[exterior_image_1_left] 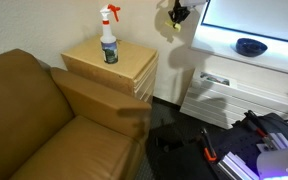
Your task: Use the sponge to wipe the surface of the dresser and put it on the window sill
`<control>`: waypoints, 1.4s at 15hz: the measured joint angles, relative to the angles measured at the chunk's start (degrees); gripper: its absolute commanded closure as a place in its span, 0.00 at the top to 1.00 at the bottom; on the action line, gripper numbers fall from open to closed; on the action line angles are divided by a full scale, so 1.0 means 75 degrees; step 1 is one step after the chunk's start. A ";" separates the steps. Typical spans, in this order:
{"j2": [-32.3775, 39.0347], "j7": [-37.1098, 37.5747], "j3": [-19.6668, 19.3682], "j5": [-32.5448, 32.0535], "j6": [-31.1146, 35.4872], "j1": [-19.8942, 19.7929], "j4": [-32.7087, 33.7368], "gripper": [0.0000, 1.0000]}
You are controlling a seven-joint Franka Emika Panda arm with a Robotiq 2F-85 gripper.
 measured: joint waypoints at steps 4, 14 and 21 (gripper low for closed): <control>-0.1390 0.0063 -0.0703 -0.0803 -0.1110 -0.0047 -0.1251 0.04; -0.3792 0.0223 -0.1947 -0.1093 -0.1048 -0.1550 -0.3354 0.17; -0.3453 0.1113 -0.1646 -0.0597 -0.0575 -0.1399 -0.3568 0.04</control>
